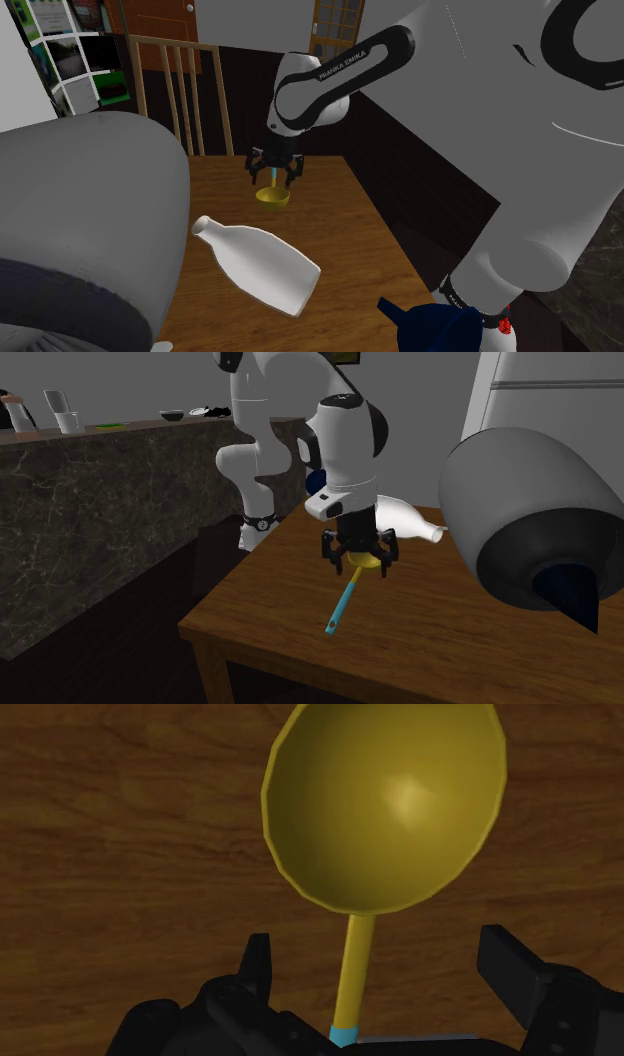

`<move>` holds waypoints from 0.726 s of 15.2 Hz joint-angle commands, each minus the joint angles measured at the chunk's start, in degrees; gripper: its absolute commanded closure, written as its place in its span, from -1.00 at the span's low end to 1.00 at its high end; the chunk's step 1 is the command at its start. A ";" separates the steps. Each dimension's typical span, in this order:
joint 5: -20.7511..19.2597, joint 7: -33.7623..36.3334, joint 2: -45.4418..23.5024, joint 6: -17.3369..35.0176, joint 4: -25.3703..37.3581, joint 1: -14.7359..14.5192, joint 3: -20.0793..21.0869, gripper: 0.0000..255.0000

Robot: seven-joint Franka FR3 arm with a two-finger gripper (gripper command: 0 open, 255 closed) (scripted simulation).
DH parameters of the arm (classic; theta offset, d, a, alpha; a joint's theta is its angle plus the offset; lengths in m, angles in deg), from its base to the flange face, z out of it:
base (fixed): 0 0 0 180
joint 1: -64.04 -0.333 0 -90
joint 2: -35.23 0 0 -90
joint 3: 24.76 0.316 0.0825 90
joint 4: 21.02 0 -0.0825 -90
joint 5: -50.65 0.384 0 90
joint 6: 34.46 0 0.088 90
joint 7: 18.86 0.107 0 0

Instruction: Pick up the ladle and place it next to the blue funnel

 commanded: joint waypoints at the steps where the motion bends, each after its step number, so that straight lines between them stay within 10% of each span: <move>1: -0.02 0.07 -0.92 1.55 -0.57 -0.17 0.11 -1.00; 9: -0.05 0.10 -1.23 1.95 -0.66 -0.22 0.13 -1.00; 10: -0.05 0.10 -1.23 1.95 -0.66 -0.22 0.13 1.00; 11: -0.05 0.10 -1.23 1.95 -0.66 -0.22 0.13 1.00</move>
